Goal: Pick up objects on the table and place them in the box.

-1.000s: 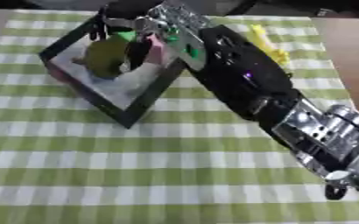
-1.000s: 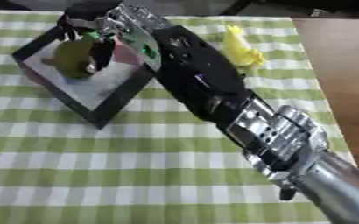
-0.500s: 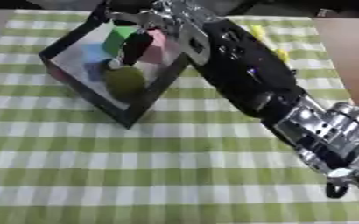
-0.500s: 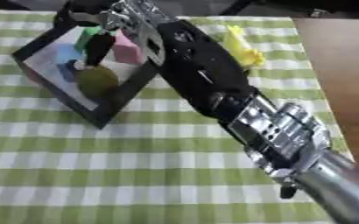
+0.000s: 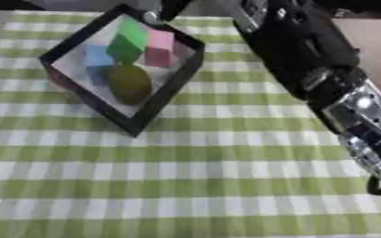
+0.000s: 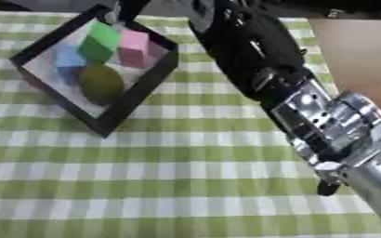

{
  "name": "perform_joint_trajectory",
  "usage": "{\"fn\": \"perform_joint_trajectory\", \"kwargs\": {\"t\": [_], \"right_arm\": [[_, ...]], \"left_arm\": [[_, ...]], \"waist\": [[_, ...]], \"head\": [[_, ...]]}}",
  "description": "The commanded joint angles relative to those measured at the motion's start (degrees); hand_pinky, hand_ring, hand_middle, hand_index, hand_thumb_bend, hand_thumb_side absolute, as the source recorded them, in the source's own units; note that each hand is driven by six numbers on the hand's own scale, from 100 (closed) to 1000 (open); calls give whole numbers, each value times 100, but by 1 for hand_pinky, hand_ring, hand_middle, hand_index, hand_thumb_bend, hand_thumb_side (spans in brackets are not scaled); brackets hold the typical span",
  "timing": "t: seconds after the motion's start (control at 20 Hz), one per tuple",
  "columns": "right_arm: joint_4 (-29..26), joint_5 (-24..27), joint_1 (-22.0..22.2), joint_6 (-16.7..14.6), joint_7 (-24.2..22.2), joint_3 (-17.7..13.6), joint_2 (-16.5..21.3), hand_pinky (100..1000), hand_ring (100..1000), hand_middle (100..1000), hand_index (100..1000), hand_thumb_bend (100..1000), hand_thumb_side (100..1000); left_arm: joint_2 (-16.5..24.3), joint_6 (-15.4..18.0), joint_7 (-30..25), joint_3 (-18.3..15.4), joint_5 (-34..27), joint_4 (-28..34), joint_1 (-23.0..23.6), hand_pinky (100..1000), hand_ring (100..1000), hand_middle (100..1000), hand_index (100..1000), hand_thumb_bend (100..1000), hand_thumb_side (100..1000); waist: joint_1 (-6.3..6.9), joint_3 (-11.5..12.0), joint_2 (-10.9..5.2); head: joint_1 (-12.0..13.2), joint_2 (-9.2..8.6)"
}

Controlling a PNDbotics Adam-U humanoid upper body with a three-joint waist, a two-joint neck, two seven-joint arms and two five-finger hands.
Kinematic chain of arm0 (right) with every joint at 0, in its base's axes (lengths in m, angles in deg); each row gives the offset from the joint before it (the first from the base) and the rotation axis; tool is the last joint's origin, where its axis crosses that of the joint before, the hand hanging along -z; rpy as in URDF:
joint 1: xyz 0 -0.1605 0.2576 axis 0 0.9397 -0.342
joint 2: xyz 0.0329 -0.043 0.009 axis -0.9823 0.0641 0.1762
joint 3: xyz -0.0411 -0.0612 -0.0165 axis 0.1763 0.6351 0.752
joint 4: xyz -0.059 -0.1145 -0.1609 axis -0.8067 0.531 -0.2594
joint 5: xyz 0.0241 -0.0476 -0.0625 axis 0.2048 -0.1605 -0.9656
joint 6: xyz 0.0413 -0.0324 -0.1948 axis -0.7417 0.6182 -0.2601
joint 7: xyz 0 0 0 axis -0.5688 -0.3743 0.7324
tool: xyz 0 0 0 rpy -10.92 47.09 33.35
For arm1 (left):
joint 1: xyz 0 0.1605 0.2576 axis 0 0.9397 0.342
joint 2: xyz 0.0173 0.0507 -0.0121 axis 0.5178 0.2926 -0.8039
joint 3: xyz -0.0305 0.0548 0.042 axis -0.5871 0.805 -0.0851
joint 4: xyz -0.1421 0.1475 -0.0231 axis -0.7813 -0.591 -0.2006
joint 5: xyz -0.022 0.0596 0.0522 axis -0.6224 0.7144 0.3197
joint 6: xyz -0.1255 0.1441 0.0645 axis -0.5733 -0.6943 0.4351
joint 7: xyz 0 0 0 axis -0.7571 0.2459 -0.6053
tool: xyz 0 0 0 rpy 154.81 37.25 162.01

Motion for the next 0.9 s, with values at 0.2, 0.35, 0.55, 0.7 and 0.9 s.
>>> {"fn": "perform_joint_trajectory", "kwargs": {"t": [0.2, 0.35, 0.55, 0.7, 0.9], "right_arm": [[-174, 345, -63, 303, 63, -243, 620, 878, 870, 850, 920, 333, 320], [40, 129, 31, 319, 108, -278, 906, 880, 874, 851, 917, 372, 339], [398, -180, 209, 148, 151, -360, 1200, 882, 876, 852, 916, 392, 352], [500, -265, 225, 53, 180, -397, 1229, 882, 876, 852, 916, 392, 352], [734, -321, 477, -59, 22, -241, 1508, 890, 894, 866, 925, 451, 431]], "left_arm": [[195, 7, 39, -77, -11, 66, -3, 856, 654, 744, 847, 447, 429], [210, 2, 45, -83, -7, 59, 15, 856, 654, 744, 846, 446, 430], [218, -1, 56, -95, -13, 48, 34, 857, 654, 743, 846, 446, 430], [218, 0, 57, -96, -15, 47, 36, 857, 654, 743, 846, 446, 430], [233, -7, 86, -127, -14, 38, 69, 857, 653, 743, 845, 450, 428]], "waist": [[54, -55, -113], [51, -88, -113], [45, -120, -105], [45, -123, -105], [32, -218, -94]], "head": [[95, -15], [135, -15], [174, -15], [179, -15], [288, -15]]}}
